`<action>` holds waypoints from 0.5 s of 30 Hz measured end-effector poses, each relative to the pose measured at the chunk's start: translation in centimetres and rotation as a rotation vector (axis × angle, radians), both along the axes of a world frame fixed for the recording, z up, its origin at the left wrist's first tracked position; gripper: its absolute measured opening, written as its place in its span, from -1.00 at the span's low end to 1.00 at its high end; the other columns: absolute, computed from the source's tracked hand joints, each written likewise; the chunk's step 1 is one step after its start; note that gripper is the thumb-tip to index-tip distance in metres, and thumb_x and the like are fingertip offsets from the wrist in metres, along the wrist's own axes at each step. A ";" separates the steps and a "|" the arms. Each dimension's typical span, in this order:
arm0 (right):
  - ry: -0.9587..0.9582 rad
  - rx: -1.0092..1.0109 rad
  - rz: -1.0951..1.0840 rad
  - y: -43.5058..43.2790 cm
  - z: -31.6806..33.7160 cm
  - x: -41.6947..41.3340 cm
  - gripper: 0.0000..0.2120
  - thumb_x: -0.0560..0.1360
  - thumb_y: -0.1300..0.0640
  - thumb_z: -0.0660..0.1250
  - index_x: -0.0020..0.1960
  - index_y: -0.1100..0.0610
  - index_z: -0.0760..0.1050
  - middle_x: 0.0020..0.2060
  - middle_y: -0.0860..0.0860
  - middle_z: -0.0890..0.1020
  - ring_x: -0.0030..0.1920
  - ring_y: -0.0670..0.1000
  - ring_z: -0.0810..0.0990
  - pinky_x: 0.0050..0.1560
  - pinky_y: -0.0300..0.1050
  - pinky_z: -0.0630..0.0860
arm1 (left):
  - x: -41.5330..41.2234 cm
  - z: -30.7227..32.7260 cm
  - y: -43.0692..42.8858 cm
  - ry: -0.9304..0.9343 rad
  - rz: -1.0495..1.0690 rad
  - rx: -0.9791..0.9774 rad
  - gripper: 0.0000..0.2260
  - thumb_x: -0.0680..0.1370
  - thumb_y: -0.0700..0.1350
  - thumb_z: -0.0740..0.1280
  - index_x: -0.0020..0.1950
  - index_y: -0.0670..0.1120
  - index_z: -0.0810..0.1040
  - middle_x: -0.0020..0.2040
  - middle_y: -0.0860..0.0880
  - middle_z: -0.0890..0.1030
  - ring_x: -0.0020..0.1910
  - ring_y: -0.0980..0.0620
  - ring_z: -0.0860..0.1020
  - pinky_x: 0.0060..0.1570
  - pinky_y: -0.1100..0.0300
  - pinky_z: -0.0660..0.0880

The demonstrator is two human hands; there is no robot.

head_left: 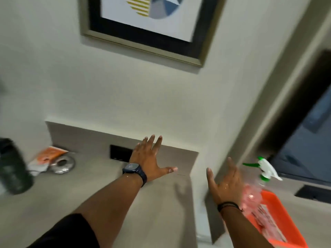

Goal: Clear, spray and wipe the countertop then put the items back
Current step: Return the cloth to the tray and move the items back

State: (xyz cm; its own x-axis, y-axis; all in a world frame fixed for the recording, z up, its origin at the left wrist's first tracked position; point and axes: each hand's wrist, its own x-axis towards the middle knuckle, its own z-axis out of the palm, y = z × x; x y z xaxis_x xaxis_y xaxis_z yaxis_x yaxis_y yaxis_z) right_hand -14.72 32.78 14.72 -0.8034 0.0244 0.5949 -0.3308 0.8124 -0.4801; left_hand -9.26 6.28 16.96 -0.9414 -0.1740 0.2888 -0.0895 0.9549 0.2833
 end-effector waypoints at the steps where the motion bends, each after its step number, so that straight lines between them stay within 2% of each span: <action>1: 0.009 -0.036 0.060 -4.0 0.3 0.6 -0.24 0.42 -0.26 0.20 0.39 0.29 0.31 0.23 0.29 0.50 0.24 0.29 0.46 0.22 0.18 0.41 | 1.3 0.1 -3.2 0.008 0.023 -0.002 0.12 0.20 0.67 0.00 0.56 0.08 -0.25 0.60 -0.04 -0.12 0.56 -0.09 -0.11 0.51 -0.09 -0.06; 4: -0.046 -0.117 0.207 -15.4 0.4 2.5 -0.26 0.47 -0.28 0.23 0.46 0.18 0.22 0.35 0.17 0.43 0.35 0.19 0.38 0.30 0.14 0.36 | 5.7 -0.6 -12.3 0.036 0.129 0.021 0.12 0.19 0.68 -0.03 0.56 0.09 -0.24 0.60 -0.02 -0.11 0.56 -0.07 -0.07 0.52 -0.10 -0.03; 7: -0.107 -0.153 0.352 -25.3 -0.3 4.7 -0.21 0.41 -0.32 0.22 0.47 0.14 0.20 0.37 0.12 0.42 0.37 0.13 0.37 0.33 0.10 0.36 | 10.6 -2.2 -19.7 0.055 0.260 0.056 0.12 0.19 0.68 -0.03 0.58 0.07 -0.15 0.60 -0.04 -0.03 0.56 -0.09 -0.01 0.51 -0.08 0.03; 9: -0.181 -0.163 0.461 -31.4 -1.1 6.6 -0.20 0.40 -0.32 0.26 0.47 0.12 0.21 0.37 0.10 0.42 0.36 0.10 0.38 0.32 0.05 0.38 | 14.0 -3.5 -23.6 0.097 0.356 0.102 0.10 0.22 0.63 0.10 0.57 -0.02 0.07 0.56 -0.12 0.15 0.52 -0.15 0.13 0.47 -0.11 0.16; 11: -0.262 -0.155 0.587 -36.5 -2.1 8.3 -0.21 0.40 -0.28 0.33 0.48 0.10 0.22 0.37 0.09 0.42 0.37 0.09 0.39 0.33 0.07 0.39 | 16.7 -5.2 -26.6 0.167 0.436 0.162 0.03 0.22 0.55 0.22 0.46 -0.13 0.33 0.43 -0.21 0.38 0.40 -0.23 0.35 0.35 -0.14 0.35; 13: -0.338 -0.130 0.734 -41.2 -3.3 9.9 -0.21 0.40 -0.20 0.42 0.48 0.10 0.21 0.38 0.10 0.41 0.37 0.08 0.39 0.35 0.10 0.38 | 19.3 -7.1 -28.9 0.183 0.570 0.242 0.01 0.17 0.51 0.26 0.43 -0.14 0.34 0.37 -0.22 0.42 0.31 -0.24 0.42 0.27 -0.13 0.40; 15: -0.426 -0.106 0.842 -45.1 -4.4 11.0 -0.19 0.38 -0.15 0.46 0.48 0.09 0.21 0.37 0.08 0.41 0.36 0.07 0.40 0.33 0.10 0.40 | 21.1 -8.7 -30.7 0.199 0.691 0.302 0.03 0.16 0.47 0.31 0.46 -0.12 0.26 0.39 -0.19 0.40 0.34 -0.20 0.39 0.28 -0.13 0.40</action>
